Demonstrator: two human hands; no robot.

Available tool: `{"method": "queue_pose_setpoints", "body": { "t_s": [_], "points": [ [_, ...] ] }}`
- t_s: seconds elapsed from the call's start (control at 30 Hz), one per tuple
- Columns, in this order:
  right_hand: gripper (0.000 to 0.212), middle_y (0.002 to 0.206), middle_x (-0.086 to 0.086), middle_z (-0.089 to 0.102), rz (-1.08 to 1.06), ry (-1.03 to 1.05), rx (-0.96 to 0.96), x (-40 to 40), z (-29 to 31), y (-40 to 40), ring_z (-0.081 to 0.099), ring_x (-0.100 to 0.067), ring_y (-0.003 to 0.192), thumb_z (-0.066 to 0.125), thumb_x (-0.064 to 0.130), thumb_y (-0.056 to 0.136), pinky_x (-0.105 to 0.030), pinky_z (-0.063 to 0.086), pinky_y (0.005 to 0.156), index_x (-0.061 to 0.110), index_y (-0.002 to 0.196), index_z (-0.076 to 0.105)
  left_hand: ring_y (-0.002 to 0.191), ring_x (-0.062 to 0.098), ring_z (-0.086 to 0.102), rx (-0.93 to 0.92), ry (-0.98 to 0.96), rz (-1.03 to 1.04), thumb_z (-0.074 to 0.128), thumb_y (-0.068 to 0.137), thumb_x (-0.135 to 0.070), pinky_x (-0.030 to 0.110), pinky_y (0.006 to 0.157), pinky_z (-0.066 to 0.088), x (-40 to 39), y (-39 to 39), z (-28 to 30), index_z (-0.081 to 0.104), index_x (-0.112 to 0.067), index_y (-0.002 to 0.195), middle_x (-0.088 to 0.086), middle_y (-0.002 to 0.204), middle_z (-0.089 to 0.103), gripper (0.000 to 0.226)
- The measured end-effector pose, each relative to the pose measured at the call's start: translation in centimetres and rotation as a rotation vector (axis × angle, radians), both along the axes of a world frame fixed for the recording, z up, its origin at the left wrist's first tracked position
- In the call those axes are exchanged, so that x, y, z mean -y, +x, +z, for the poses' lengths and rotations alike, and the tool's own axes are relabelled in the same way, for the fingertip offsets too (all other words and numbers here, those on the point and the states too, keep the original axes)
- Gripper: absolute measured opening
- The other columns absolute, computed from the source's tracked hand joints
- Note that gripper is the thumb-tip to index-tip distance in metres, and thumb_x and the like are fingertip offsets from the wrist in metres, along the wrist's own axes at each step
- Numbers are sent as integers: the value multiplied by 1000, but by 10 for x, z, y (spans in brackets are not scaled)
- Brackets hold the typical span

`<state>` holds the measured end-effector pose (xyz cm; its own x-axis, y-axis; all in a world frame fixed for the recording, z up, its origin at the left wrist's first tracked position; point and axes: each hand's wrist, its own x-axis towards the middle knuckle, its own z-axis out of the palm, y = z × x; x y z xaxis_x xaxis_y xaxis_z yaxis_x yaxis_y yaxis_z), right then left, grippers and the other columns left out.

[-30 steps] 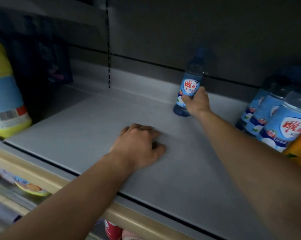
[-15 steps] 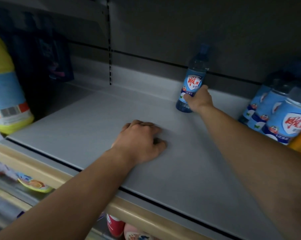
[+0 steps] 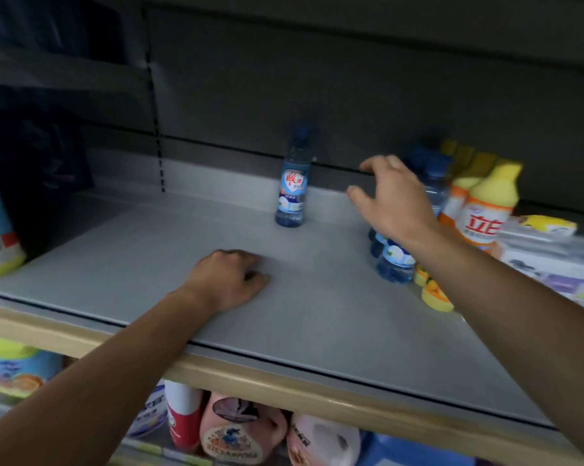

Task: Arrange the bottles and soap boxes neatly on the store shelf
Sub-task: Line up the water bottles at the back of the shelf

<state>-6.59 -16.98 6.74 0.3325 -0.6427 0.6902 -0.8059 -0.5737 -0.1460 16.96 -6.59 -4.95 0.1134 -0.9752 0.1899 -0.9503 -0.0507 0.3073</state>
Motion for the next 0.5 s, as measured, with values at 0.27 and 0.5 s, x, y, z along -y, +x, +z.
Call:
{"method": "queue_pose_setpoints", "body": {
  "t_s": [0.27,0.5],
  "points": [
    [40,106,-10,67,-525,-91,-384,-3,38,-45,61,-31,102,48,50,91,-41,36,89,16,107,61,118,23,58,-150,-105,-79,51,89,-58,31,100,44,2,-70,-4,62,-28,124,-2,123,66,48],
    [33,116,-18,59,-355,-89,-314,-12,33,-40,58,-38,102,54,33,94,-39,41,78,10,118,53,124,22,53,-21,-137,-80,50,91,-56,31,103,41,4,-70,-10,61,-29,127,-3,126,65,46]
  ]
}}
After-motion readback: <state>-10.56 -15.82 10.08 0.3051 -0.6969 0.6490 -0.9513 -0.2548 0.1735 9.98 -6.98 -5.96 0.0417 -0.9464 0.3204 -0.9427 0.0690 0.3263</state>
